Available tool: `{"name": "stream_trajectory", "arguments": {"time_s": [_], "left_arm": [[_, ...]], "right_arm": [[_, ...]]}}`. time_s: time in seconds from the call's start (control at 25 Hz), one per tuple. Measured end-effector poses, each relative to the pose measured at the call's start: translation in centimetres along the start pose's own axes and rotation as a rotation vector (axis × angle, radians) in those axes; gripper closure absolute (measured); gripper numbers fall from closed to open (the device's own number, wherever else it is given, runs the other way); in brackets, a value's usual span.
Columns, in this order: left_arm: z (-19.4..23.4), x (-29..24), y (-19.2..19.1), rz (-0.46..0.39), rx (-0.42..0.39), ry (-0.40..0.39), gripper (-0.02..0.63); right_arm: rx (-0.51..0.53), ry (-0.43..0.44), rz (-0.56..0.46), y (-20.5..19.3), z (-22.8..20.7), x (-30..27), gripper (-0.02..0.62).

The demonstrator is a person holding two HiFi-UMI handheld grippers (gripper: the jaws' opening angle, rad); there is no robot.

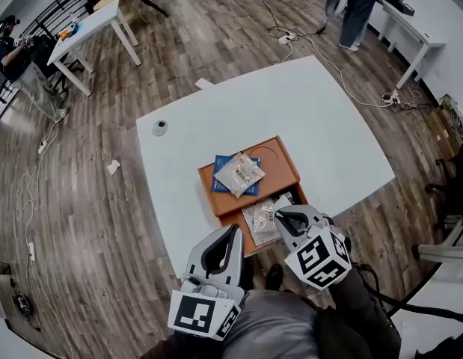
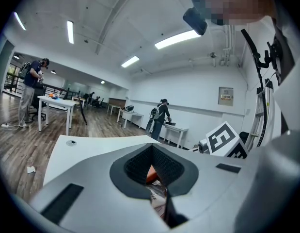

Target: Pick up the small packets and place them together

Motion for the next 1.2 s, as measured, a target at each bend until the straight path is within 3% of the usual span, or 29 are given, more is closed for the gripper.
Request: {"name": "stream_trajectory", "arguments": {"time_s": [0.24, 0.56, 0.84, 1.04, 1.2], "left_arm": [[3.3, -2.6, 0.8, 0.022, 0.003, 0.0, 0.604], [8.3, -4.1, 0.2, 0.058, 0.044, 0.033, 0.604], [10.5, -4.0, -0.3, 0.071, 0.062, 0.07, 0.604], [11.0, -3.6, -0.3, 0.072, 0.067, 0.079, 0.604], [10.4, -3.2, -0.3, 0.072, 0.068, 0.079, 0.604]], "right_arm": [[-0.027, -0.078, -0.042, 3.4, -3.8, -2.1, 0.58], [-0.082, -0.15, -0.011, 5.1, -7.8, -6.2, 0.572], [-0.083, -0.132, 0.027, 5.5, -8.1, -9.1, 0.506], [-0.097, -0.132, -0.009, 6.3, -8.1, -9.3, 0.437], [-0.089, -0.139, -0.03, 6.5, -7.7, -8.7, 0.434]]}}
Point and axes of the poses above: the fingertips, and each gripper's own axes: x backward along the fingers, z to its left, y out of its top, the point moved 7 cm from there along x, backward along the fingers, and after that the axes turned 1 degree about -x, right-handed, at the moved point
